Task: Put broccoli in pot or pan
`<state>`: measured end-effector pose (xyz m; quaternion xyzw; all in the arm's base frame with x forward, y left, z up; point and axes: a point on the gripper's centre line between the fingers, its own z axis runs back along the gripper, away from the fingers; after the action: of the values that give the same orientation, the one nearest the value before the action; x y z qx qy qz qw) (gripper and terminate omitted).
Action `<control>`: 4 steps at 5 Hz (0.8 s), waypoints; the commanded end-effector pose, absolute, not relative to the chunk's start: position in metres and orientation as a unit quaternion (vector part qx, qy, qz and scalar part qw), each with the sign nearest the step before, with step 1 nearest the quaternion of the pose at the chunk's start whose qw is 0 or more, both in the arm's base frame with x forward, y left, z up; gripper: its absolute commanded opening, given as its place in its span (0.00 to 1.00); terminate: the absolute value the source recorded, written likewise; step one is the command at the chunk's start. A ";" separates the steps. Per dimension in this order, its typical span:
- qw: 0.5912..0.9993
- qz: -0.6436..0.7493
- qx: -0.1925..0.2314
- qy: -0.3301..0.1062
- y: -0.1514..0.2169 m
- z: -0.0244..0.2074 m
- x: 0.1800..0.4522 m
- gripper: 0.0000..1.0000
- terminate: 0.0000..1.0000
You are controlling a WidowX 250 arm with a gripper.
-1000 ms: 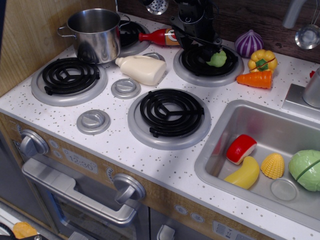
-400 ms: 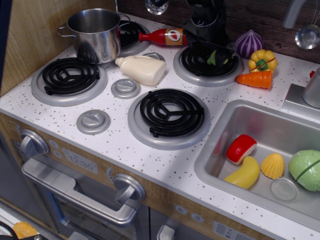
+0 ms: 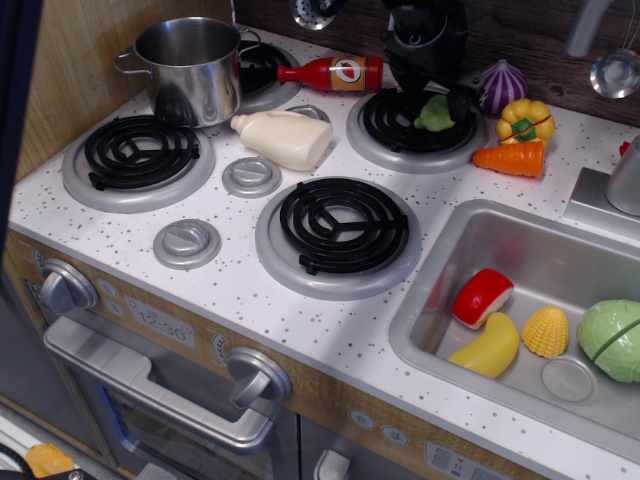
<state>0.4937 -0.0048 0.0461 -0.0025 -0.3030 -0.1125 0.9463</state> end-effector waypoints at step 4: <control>0.951 -0.105 0.049 -0.288 0.015 0.090 0.486 0.00 0.00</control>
<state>0.4697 0.0297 0.0652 0.1092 -0.2392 -0.0793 0.9615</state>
